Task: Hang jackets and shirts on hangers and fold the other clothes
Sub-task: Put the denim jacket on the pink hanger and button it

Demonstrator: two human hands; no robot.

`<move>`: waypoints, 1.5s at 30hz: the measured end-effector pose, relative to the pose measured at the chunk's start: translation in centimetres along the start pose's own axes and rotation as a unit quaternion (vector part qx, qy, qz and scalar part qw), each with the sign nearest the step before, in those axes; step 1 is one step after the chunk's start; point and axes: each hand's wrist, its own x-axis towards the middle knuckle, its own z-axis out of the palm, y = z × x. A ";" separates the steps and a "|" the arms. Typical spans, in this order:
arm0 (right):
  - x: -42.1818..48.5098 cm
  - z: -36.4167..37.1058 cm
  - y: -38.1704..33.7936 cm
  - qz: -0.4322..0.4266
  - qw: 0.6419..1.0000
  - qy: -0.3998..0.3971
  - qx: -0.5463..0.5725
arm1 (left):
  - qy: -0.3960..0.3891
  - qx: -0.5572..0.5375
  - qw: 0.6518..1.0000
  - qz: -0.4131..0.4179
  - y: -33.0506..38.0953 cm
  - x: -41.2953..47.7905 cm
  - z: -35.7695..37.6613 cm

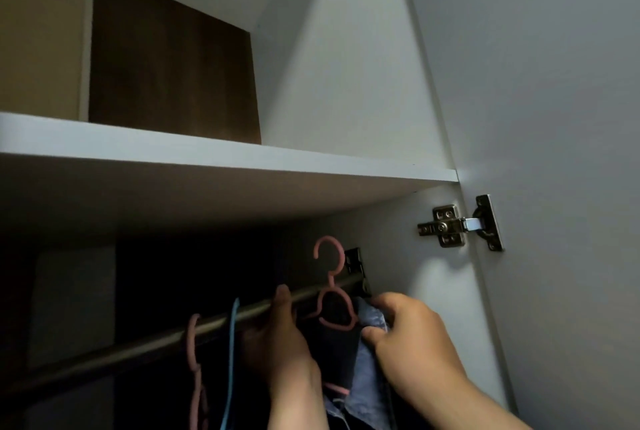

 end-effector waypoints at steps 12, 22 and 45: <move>-0.1 1.1 1.6 -0.041 0.994 -0.082 -0.057 | 0.086 0.149 0.981 0.087 3.2 -2.7 4.4; -0.4 2.1 2.4 -0.052 0.989 -0.109 -0.087 | 0.080 0.123 0.985 0.089 3.4 -3.4 4.4; -6.8 -1.2 4.9 -0.036 0.998 -0.029 0.046 | 0.015 0.333 0.942 0.047 2.3 -13.2 -1.4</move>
